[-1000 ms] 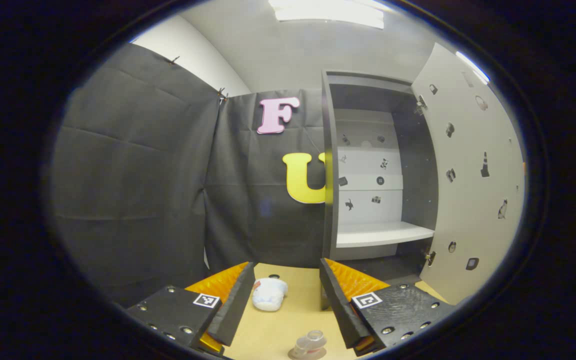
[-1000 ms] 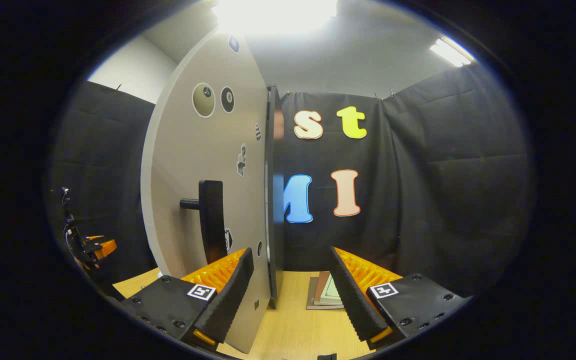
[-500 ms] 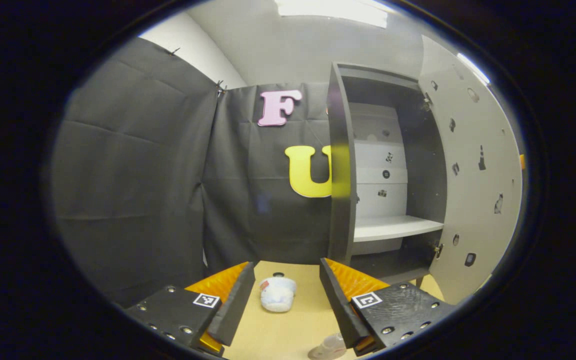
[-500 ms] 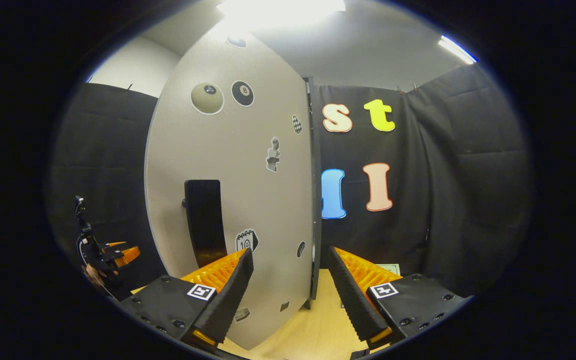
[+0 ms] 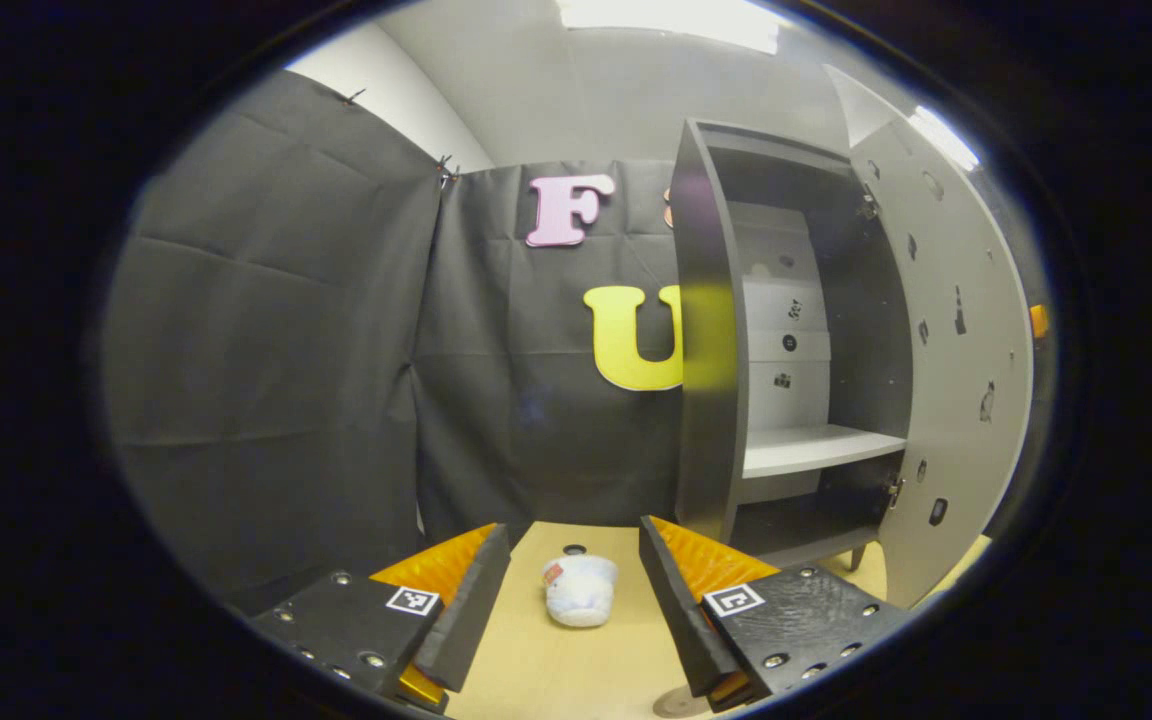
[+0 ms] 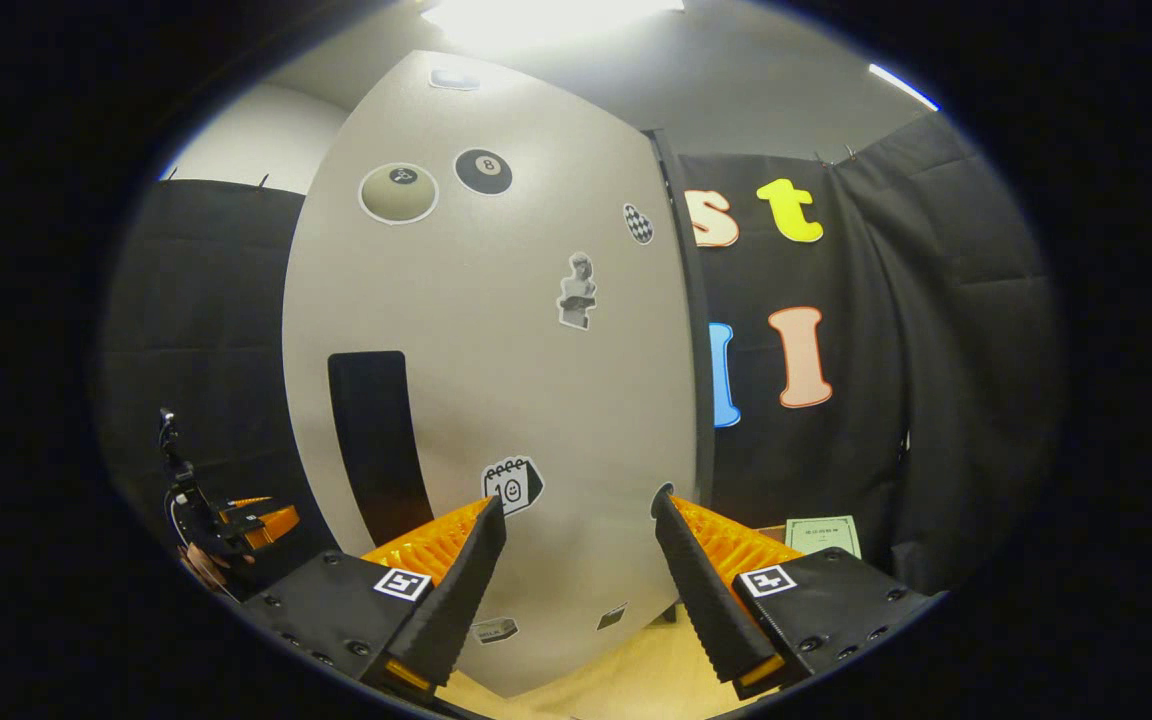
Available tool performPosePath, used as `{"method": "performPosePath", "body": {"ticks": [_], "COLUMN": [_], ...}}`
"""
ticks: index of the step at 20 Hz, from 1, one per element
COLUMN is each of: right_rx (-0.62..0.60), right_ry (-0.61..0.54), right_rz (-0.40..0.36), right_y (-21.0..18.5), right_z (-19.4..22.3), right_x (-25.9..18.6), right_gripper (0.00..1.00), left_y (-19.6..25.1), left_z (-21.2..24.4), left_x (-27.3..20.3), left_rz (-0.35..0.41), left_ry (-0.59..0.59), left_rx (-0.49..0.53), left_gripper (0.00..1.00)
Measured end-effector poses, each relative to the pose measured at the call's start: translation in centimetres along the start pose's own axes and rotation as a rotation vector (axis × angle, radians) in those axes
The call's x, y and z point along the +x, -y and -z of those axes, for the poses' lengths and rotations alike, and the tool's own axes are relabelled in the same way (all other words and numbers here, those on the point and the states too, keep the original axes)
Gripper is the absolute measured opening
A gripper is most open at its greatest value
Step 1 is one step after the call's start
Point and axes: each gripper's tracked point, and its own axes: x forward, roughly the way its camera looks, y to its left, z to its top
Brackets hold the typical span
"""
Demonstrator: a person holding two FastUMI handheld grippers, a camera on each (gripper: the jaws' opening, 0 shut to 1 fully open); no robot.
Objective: Open the cabinet door with the right hand, grasp the bottle in the cabinet with the left hand and place it on the coaster, then close the cabinet door with the right hand.
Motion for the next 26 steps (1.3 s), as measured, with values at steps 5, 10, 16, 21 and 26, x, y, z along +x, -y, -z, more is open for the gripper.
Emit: {"method": "performPosePath", "body": {"ticks": [5,10,16,21,26], "right_rx": [-0.041,-0.058,0.008,0.005,0.015], "right_ry": [-0.018,-0.049,-0.049,-0.025,-0.011], "right_rz": [-0.004,0.008,0.042,0.076,0.082], "right_y": [-2.3,-3.6,-3.9,-3.9,-4.0], "right_z": [0.9,2.5,3.3,3.3,2.9], "right_x": [2.5,6.1,10.6,12.6,14.1], "right_gripper": [0.96,0.96,0.96,0.96,0.96], "left_y": [-3.2,-5.8,-9.2,-12.3,-14.5], "left_z": [0.2,1.4,2.6,2.9,3.6], "left_x": [-0.3,-1.2,-2.3,-3.6,-4.6], "left_rz": [-0.019,-0.043,-0.095,-0.148,-0.199], "left_ry": [0.009,0.003,-0.016,-0.019,-0.025], "left_rx": [-0.001,0.009,0.016,0.015,0.009], "left_gripper": [0.81,0.81,0.81,0.81,0.78]}}
